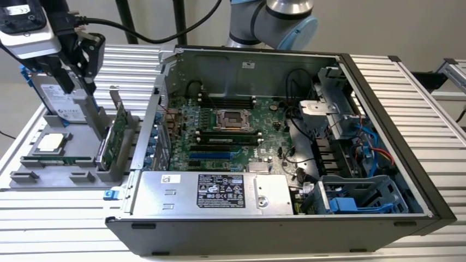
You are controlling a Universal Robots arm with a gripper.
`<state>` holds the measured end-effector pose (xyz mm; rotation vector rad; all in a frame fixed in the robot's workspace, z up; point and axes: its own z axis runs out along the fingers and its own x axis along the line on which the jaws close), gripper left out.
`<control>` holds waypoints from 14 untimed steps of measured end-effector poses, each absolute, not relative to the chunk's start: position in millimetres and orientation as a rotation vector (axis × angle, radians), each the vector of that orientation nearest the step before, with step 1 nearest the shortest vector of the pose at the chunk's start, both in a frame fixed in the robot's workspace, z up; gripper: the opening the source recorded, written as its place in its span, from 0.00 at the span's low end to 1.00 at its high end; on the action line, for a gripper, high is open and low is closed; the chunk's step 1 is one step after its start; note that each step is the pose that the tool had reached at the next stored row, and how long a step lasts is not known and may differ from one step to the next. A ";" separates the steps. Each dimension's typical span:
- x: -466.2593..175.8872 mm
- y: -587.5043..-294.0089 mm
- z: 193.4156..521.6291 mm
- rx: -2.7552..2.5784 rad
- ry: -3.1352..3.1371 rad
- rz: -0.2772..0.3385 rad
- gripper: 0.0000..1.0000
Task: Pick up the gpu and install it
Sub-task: 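Pick up the gpu and move the gpu toward the slot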
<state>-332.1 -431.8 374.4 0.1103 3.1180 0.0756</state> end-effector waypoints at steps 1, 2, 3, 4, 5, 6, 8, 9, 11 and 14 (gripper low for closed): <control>-332.1 -431.8 373.9 0.110 3.118 0.076 1.00; -332.1 -431.8 373.4 0.110 3.118 0.076 1.00; -332.1 -431.8 372.8 0.110 3.118 0.076 1.00; -332.1 -431.8 372.4 0.110 3.118 0.076 1.00; -332.1 -431.8 371.9 0.110 3.118 0.076 1.00; -332.1 -431.8 371.4 0.110 3.118 0.076 1.00; -332.1 -431.8 370.3 0.110 3.118 0.076 1.00; -332.1 -431.8 369.8 0.110 3.118 0.076 1.00; -332.1 -431.8 368.9 0.110 3.118 0.076 1.00; -332.1 -431.8 367.0 0.110 3.118 0.076 1.00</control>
